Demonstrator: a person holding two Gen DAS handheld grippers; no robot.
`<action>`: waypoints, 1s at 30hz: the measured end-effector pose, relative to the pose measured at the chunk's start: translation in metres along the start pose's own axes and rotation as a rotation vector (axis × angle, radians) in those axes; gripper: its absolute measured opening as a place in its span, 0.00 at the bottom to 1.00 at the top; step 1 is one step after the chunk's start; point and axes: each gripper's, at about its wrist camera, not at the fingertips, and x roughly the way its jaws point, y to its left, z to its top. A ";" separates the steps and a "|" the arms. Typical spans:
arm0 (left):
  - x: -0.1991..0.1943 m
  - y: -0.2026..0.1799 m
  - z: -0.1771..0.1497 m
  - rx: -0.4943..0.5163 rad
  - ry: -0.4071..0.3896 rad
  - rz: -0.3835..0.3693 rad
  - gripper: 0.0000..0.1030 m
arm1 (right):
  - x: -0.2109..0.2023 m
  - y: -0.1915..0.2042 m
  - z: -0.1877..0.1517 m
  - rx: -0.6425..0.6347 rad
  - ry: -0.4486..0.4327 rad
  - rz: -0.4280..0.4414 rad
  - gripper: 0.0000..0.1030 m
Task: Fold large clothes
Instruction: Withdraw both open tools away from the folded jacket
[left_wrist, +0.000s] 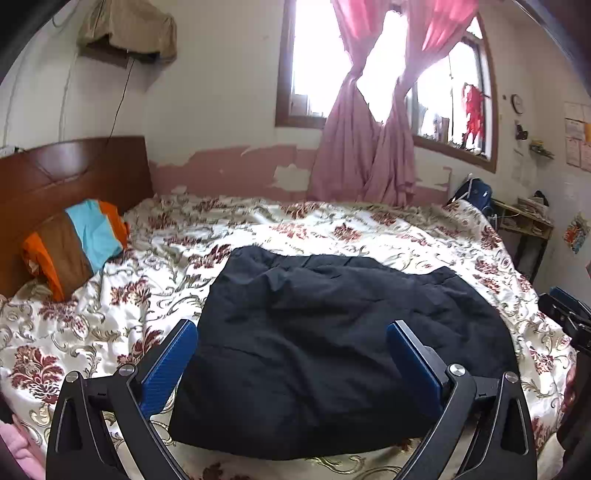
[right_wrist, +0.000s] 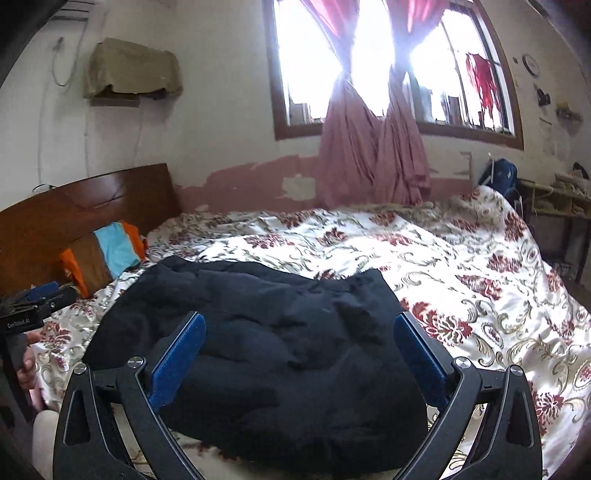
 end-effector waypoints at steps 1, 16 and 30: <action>-0.005 -0.003 0.000 0.003 -0.011 0.001 1.00 | -0.003 0.004 0.000 -0.006 -0.006 -0.001 0.98; -0.078 -0.020 -0.021 -0.016 -0.062 0.000 1.00 | -0.075 0.037 -0.014 -0.012 -0.081 0.030 0.98; -0.124 -0.028 -0.046 -0.004 -0.076 0.013 1.00 | -0.125 0.068 -0.035 -0.066 -0.104 0.034 0.98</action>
